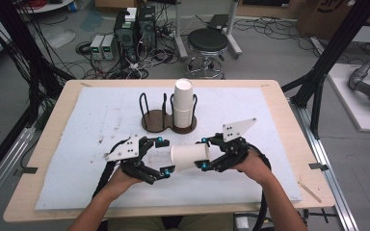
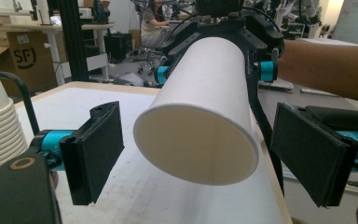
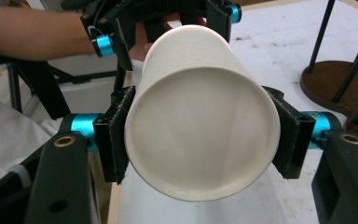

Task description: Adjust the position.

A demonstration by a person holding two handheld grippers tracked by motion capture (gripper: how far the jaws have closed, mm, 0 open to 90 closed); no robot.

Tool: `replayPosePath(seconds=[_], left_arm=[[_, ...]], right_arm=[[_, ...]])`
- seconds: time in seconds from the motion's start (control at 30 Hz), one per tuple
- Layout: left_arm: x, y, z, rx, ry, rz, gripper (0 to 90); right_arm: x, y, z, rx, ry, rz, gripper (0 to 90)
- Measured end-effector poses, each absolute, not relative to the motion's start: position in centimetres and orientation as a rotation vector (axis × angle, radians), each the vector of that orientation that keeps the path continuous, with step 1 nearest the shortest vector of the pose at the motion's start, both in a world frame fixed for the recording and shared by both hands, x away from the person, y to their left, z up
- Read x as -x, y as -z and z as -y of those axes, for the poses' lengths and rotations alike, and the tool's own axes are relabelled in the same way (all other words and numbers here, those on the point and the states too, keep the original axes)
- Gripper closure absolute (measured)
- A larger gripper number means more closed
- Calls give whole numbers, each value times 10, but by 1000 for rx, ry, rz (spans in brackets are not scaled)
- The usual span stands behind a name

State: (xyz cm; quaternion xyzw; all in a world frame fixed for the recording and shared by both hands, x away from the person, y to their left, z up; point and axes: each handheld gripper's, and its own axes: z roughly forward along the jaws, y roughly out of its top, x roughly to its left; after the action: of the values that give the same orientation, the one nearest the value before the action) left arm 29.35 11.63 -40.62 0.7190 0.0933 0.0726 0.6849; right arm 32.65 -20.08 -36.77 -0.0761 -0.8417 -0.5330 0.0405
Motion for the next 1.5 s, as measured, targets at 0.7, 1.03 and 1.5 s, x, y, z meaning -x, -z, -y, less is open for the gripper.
replayPosePath(seconds=[0.7,1.03,1.5], left_arm=[[-292,405,-102,-1625,-171,-148,166],[-293,405,-103,-1645,-165,-154,226],[-294,399,-106,-1671,-167,-151,269]], right_arm=[[-325,377,197,216,1702,2425,343],[-327,380,196,228,1687,2427,344],[-327,381,195,268,1642,2463,302]])
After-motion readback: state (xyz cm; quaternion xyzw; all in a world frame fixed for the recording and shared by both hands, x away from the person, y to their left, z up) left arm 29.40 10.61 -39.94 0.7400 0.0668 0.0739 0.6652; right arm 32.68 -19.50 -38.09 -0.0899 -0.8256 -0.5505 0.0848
